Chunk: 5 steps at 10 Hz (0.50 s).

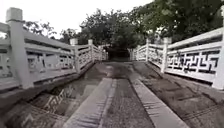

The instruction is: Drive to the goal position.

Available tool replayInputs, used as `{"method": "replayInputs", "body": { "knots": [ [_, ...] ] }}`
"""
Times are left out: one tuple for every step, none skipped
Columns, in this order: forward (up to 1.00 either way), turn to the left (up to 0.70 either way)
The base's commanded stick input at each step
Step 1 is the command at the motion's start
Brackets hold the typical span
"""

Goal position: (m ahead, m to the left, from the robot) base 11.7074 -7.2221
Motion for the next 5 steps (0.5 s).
{"method": "replayInputs", "body": {
  "knots": [
    [0.41, -0.23],
    [0.41, -0.07],
    [0.41, 0.03],
    [0.4, 0.03],
    [0.4, 0.03]
  ]
}}
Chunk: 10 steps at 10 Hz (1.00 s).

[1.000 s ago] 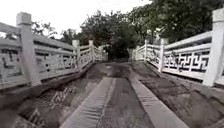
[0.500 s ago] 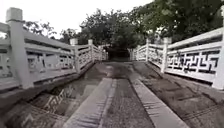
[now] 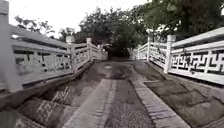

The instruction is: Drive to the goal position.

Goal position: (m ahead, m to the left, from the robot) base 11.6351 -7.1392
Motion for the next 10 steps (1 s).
{"method": "replayInputs", "body": {
  "knots": [
    [0.4, 0.03],
    [0.4, 0.03],
    [0.4, 0.03],
    [0.4, 0.03],
    [0.4, 0.03],
    [0.4, 0.03],
    [0.4, 0.03],
    [0.4, 0.03],
    [0.4, 0.03],
    [0.63, 0.02]
  ]
}}
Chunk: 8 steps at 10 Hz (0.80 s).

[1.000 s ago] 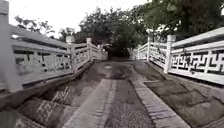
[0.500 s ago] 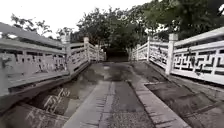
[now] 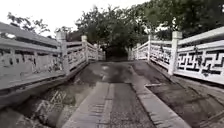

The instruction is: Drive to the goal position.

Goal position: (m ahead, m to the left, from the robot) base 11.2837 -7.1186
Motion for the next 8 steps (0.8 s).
{"method": "replayInputs", "body": {
  "knots": [
    [0.63, 0.02],
    [0.63, 0.02],
    [0.63, 0.02],
    [0.63, 0.02],
    [0.63, 0.02],
    [0.63, 0.02],
    [0.63, 0.02],
    [0.63, 0.02]
  ]
}}
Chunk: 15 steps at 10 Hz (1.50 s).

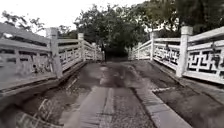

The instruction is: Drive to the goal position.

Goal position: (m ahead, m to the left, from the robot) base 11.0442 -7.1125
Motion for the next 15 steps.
{"method": "replayInputs", "body": {
  "knots": [
    [0.63, 0.02],
    [0.63, 0.02],
    [0.63, 0.02],
    [0.63, 0.02],
    [0.63, 0.02],
    [0.63, 0.02],
    [0.63, 0.02],
    [0.63, 0.02],
    [0.63, 0.02],
    [0.63, 0.02],
    [0.63, 0.0],
    [0.63, -0.09],
    [0.63, -0.1],
    [0.63, -0.01],
    [0.63, 0.02]
  ]
}}
